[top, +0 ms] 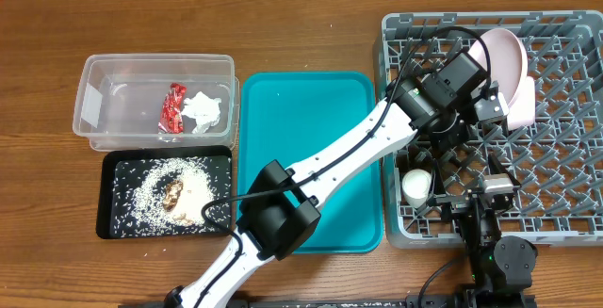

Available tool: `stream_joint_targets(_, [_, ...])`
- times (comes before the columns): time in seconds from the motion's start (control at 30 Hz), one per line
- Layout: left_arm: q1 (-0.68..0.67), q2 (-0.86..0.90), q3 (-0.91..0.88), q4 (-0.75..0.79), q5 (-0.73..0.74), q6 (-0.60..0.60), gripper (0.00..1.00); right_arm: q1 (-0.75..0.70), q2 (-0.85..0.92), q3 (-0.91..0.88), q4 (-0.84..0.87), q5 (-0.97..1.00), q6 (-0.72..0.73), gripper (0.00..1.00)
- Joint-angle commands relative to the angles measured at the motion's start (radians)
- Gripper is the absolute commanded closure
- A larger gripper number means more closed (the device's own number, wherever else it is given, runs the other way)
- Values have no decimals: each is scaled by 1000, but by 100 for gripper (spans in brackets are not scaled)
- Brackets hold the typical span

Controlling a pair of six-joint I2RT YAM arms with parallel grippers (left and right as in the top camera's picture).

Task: Sort waste into correct bins and load items into the dishwasher

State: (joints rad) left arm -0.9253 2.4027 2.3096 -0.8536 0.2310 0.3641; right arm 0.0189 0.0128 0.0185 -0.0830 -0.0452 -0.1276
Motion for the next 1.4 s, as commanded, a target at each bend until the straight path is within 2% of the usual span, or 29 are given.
stream_joint_targets(0.0, [2, 23, -7, 5, -29, 13, 64, -7, -10, -10, 3, 0, 8, 0])
stream_joint_targets(0.17, [3, 19, 11, 24, -32, -46, 95, -7, -10, -10, 3, 0, 8, 0])
stream_joint_targets(0.3, [9, 16, 66, 15, -32, -129, 96, -7, -10, -10, 3, 0, 8, 0])
stream_joint_targets(0.5, [45, 16, 198, -31, -22, -317, 96, -7, -10, -10, 3, 0, 8, 0])
stream_joint_targets(0.63, [97, 16, 270, -43, 132, -431, 96, -7, -10, -10, 3, 0, 8, 0])
stream_joint_targets(0.9, [185, 16, 274, -8, 419, -603, 96, -7, -10, -10, 3, 0, 8, 0])
stream_joint_targets(1.0, [211, 16, 274, 76, 608, -777, 96, -7, -10, -10, 3, 0, 8, 0])
stream_joint_targets(1.1, [234, 16, 274, 177, 674, -1028, 96, -7, -10, -10, 3, 0, 8, 0])
stream_joint_targets(1.2, [254, 16, 274, 257, 661, -1247, 96, -7, -10, -10, 3, 0, 8, 0])
stream_joint_targets(1.37, [277, 16, 273, 285, 571, -1479, 96, -7, -10, -10, 3, 0, 8, 0])
